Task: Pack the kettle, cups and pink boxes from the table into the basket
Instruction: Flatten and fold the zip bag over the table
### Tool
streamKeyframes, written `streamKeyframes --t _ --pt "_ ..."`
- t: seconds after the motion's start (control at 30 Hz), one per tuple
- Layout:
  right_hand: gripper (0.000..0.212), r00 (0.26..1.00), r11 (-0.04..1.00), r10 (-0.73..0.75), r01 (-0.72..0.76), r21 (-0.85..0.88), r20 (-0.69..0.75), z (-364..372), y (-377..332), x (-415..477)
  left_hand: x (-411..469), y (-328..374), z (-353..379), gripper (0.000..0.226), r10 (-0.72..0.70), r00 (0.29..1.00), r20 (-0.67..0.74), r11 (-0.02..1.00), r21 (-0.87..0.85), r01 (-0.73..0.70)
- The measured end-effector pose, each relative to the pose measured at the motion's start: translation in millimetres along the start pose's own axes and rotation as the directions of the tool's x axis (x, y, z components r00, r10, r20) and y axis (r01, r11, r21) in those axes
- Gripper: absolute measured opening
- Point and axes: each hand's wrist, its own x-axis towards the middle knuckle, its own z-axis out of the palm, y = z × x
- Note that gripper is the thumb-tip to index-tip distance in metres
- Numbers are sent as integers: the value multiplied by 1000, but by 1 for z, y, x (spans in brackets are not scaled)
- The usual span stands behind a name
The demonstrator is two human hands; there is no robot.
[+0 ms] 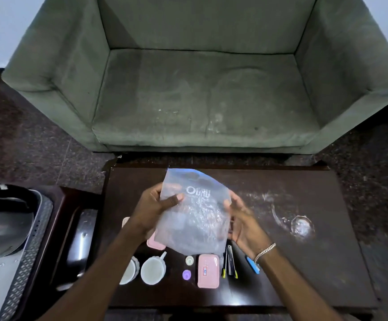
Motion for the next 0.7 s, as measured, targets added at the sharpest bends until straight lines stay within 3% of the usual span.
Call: streamKeyframes --t 0.17,0.4,0.5,0.7 --pt "85 979 976 -185 173 -134 -82 7 -6 3 -2 3 -12 48 -6 997 76 996 84 -1" --pt "52 970 904 -243 217 -368 -27 13 -28 8 -3 19 -17 61 34 998 57 931 360 -53" --pt "43 963 909 -261 221 -352 -70 14 -29 11 -5 20 -15 67 91 995 36 898 430 -98" --pt "35 940 895 -334 291 -339 -75 17 -31 14 -8 20 -15 82 241 970 -31 894 397 -209"
